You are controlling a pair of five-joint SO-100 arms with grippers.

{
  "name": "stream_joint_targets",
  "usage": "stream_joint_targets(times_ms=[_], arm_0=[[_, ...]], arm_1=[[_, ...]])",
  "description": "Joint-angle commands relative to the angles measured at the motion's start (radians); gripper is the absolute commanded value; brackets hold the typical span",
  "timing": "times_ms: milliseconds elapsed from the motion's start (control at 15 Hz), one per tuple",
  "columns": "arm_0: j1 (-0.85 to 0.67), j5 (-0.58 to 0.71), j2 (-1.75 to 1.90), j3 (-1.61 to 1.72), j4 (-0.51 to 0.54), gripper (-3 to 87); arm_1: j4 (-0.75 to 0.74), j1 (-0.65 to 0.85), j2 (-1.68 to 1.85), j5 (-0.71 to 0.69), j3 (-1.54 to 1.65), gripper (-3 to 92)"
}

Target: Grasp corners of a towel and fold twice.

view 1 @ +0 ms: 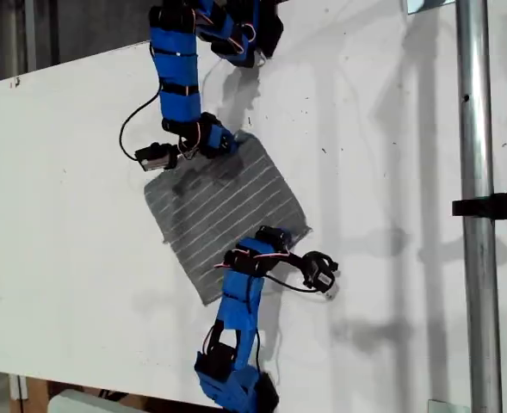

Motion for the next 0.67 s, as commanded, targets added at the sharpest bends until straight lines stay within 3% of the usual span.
stream_joint_targets(times_ms=[0,200,400,533,600], arm_0=[[0.1,-0.052,0.08,0.075,0.077,-2.8],[0.161,-0.077,0.206,0.189,0.094,-2.7],[0.169,-0.084,0.353,0.109,0.239,-0.6],[0.156,-0.043,0.4,0.008,0.387,12.2],[0.15,-0.008,0.426,0.006,0.377,19.9]], arm_1=[[-0.038,-0.1,-0.041,0.084,-0.121,-0.3],[-0.055,-0.137,-0.11,0.11,-0.172,-0.3],[-0.041,-0.109,-0.103,0.097,-0.17,-0.3],[-0.04,-0.098,-0.098,0.086,-0.17,-0.3],[-0.04,-0.095,-0.098,0.084,-0.17,-0.3]])
